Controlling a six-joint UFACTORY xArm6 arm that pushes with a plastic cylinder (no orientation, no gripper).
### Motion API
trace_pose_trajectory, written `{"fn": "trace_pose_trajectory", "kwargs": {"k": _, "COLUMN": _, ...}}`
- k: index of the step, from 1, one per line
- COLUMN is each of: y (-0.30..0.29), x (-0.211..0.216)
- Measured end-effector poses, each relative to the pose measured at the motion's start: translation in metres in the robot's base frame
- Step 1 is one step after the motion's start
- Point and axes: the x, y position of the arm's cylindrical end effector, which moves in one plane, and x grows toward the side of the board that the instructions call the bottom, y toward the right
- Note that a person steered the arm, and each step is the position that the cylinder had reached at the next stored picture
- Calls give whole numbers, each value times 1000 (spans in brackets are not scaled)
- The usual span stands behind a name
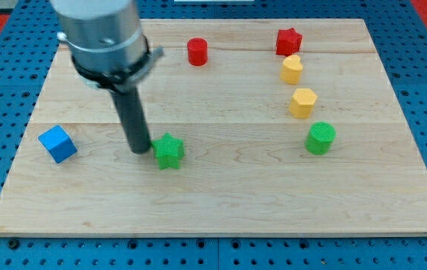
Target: Put the green star at the bottom of the green circle
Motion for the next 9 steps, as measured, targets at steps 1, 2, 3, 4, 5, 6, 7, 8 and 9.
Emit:
{"fn": "trace_pose_trajectory", "kwargs": {"k": 1, "y": 59, "x": 34}}
{"fn": "trace_pose_trajectory", "kwargs": {"k": 2, "y": 121, "x": 39}}
{"fn": "trace_pose_trajectory", "kwargs": {"k": 3, "y": 57, "x": 36}}
{"fn": "trace_pose_trajectory", "kwargs": {"k": 4, "y": 84, "x": 25}}
{"fn": "trace_pose_trajectory", "kwargs": {"k": 5, "y": 105, "x": 12}}
{"fn": "trace_pose_trajectory", "kwargs": {"k": 6, "y": 105, "x": -12}}
{"fn": "trace_pose_trajectory", "kwargs": {"k": 7, "y": 103, "x": -24}}
{"fn": "trace_pose_trajectory", "kwargs": {"k": 8, "y": 125, "x": -14}}
{"fn": "trace_pose_trajectory", "kwargs": {"k": 9, "y": 153, "x": 5}}
